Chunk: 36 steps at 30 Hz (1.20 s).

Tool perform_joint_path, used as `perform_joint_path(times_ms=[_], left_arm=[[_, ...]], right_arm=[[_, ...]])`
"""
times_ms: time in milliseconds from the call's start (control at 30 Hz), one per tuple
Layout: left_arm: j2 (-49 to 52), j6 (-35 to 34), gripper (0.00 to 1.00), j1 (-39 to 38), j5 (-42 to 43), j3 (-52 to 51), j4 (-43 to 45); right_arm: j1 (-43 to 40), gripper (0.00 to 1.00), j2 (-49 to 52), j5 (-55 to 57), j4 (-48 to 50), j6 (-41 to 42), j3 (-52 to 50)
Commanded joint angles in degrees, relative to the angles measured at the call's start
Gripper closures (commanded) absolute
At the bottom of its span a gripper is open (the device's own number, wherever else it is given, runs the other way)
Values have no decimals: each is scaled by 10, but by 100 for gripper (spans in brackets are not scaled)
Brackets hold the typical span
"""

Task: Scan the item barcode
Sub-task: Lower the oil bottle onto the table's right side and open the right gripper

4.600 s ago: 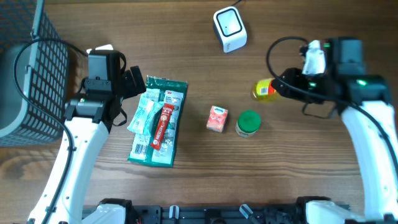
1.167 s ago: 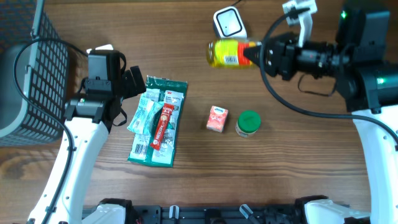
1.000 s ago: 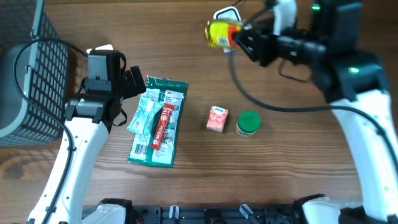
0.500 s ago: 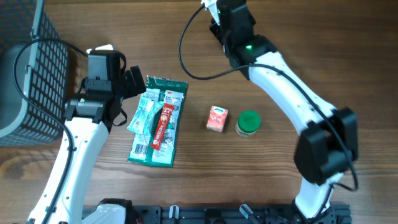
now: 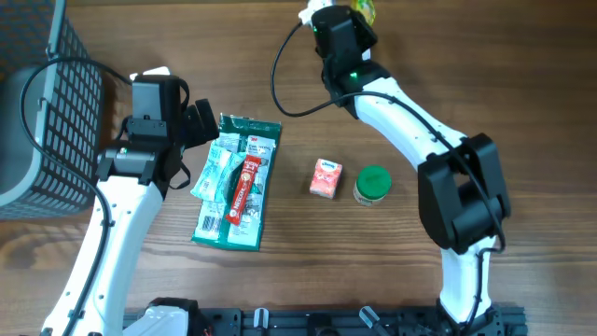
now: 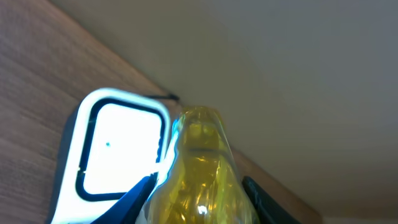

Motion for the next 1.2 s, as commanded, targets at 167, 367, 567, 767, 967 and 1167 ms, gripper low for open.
perform_joint_path(times_ms=[167,367,567,767,967,1167], left_arm=[[-2,-9,0,2,-3,7,2],[-2,-9,0,2,-3,7,2],[-2,-9,0,2,-3,7,2],[-2,-9,0,2,-3,7,2],[-2,-9,0,2,-3,7,2],[-2,-9,0,2,-3,7,2]], right_arm=[[-1,96,29,33,14,-17,12],[-1,96,23,42,11,17,12],[-4,96,-100,11,-71,97,12],[-58,96,-259,-75,-367,306,12],[-216,96,-298,-227,-641,432,0],[-382,96,-298,-341,-589,414,-125]])
